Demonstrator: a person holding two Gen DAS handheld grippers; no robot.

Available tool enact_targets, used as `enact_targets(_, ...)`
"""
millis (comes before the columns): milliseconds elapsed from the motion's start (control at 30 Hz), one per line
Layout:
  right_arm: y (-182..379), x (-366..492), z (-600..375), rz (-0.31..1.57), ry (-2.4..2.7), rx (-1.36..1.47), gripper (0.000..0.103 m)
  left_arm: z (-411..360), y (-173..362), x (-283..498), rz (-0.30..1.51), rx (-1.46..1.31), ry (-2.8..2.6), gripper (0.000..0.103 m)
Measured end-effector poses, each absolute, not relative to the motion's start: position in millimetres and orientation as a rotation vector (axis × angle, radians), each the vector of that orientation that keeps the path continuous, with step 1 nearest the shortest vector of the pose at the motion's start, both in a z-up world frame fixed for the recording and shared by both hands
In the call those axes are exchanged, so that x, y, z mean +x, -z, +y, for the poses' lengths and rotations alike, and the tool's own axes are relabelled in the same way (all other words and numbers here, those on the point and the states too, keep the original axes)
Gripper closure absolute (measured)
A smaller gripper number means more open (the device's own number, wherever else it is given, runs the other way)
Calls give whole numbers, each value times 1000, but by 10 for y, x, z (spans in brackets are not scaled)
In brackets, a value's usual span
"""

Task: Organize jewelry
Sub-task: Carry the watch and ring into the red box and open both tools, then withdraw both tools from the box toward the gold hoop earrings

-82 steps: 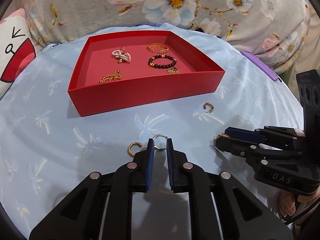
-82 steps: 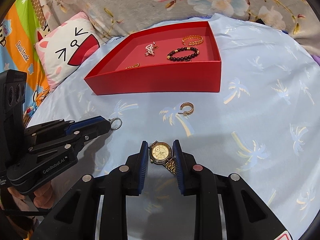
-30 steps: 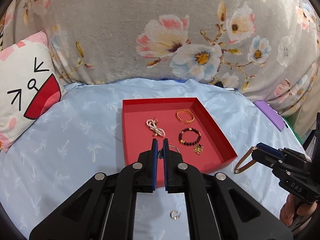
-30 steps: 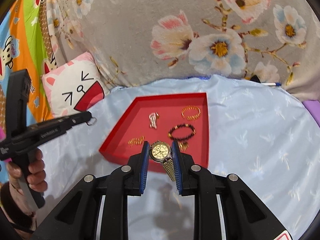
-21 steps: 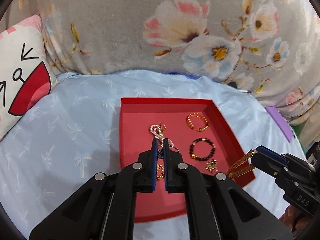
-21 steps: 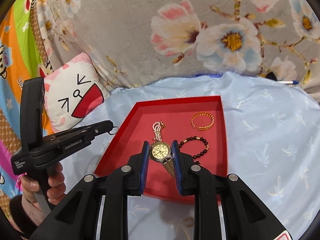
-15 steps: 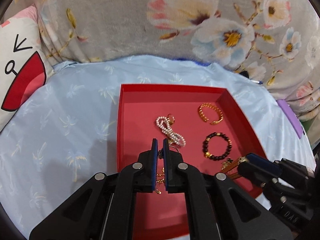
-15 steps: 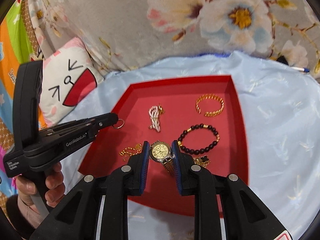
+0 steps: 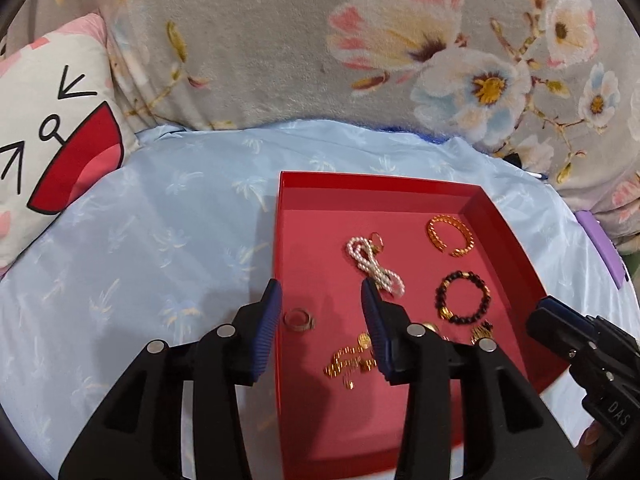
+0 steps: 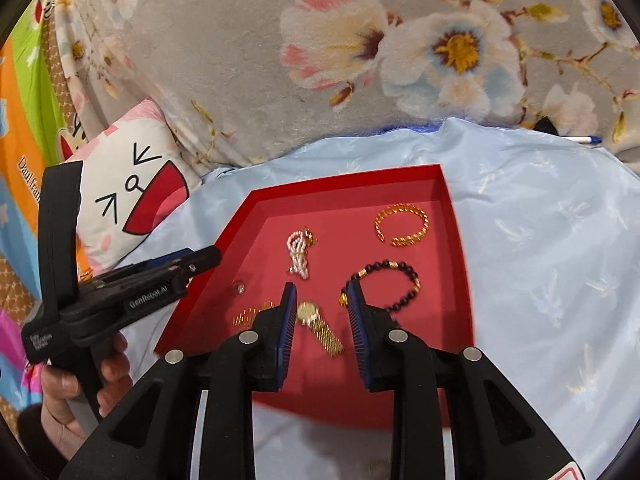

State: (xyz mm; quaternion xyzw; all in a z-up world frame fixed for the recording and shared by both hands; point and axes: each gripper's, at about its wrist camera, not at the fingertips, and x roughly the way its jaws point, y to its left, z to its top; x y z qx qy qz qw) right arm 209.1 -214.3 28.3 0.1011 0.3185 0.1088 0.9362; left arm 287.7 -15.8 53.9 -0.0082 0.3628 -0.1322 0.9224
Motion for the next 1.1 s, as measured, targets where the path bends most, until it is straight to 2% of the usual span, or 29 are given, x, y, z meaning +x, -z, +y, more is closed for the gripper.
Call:
enact_targets(233, -184, 1428, -2235, 668, -196, 176, 77, -29, -543, 2226, 723, 0, 283, 62)
enact_targets(400, 56, 1059, -2312, 723, -176, 197, 77, -1, -364, 1768, 757, 7, 308, 49)
enact_targets(833, 329, 824, -2333, 768, -152, 210, 76, -352, 74, 1503, 848, 119, 363, 49)
enact_targets(1100, 348, 839, -2334, 777, -154, 214, 76, -378, 98, 1496, 846, 139, 376, 71)
